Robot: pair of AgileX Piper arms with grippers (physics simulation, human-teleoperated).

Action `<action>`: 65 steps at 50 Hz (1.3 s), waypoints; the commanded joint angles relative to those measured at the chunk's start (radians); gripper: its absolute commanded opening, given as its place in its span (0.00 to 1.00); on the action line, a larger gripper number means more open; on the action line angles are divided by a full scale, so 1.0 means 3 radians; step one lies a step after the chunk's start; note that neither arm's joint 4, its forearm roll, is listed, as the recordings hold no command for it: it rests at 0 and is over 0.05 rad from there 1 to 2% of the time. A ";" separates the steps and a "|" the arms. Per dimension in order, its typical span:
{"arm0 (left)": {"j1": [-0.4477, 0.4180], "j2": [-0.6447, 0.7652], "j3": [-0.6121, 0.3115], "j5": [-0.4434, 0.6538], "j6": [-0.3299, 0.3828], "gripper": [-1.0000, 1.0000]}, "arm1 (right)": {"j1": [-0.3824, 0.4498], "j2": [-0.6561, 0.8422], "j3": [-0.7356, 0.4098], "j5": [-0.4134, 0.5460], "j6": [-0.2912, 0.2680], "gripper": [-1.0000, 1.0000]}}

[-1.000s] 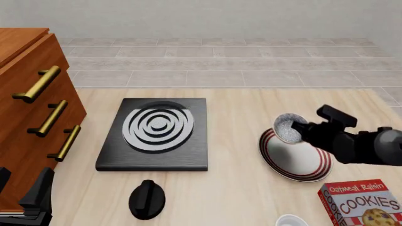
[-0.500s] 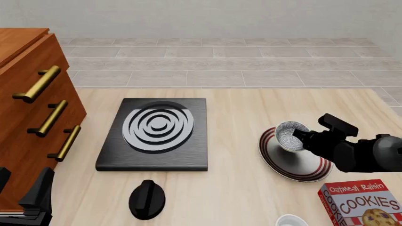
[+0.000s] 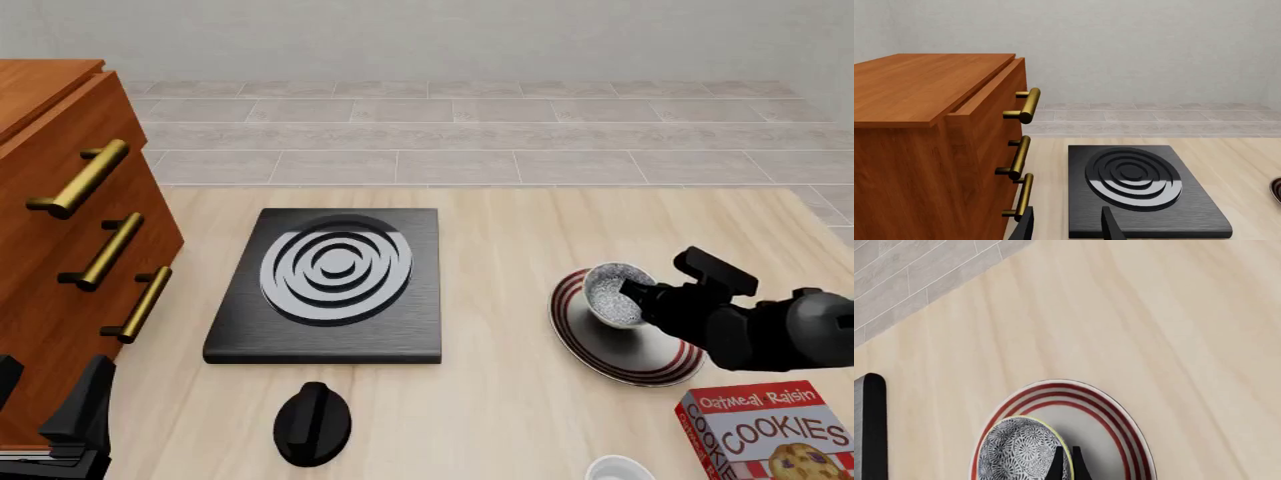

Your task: Pick the akita bowl on the stove and place it on the plate.

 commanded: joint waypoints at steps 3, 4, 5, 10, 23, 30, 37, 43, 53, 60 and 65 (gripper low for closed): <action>0.0000 0.0000 0.0000 0.0000 0.0000 1.00 | 0.0021 0.0095 -0.0016 -0.0031 0.0033 0.00; 0.0000 0.0000 0.0000 0.0000 0.0000 1.00 | 0.0024 0.0105 -0.0016 -0.0037 0.0035 0.00; 0.0000 0.0000 0.0000 0.0000 0.0000 1.00 | 0.0051 0.0110 0.0000 -0.0052 0.0058 0.00; 0.0000 0.0000 0.0000 0.0000 0.0000 1.00 | 0.0069 0.0114 0.0019 -0.0072 0.0061 0.00; 0.0000 0.0000 0.0000 0.0000 0.0000 1.00 | 0.0039 -0.0074 0.0035 -0.0055 -0.0054 1.00; 0.0000 0.0000 0.0000 0.0000 0.0000 1.00 | 0.0009 -0.0306 -0.0014 0.0077 -0.0293 1.00; 0.0000 0.0000 0.0000 0.0000 0.0000 1.00 | 0.0020 -0.0616 -0.0032 0.0236 -0.0553 1.00; 0.0000 0.0000 0.0000 0.0000 0.0000 1.00 | 0.0142 -0.0835 0.0053 0.0278 -0.0460 1.00; 0.0000 0.0000 0.0000 0.0000 0.0000 1.00 | 0.0216 -0.1396 0.0109 0.0223 -0.0904 1.00; 0.0000 0.0000 0.0000 0.0000 0.0000 1.00 | 0.0197 -0.1591 0.0228 0.0048 -0.1359 1.00; 0.0000 0.0000 0.0000 0.0000 0.0000 1.00 | 0.0173 -0.1731 0.0415 -0.0198 -0.1461 1.00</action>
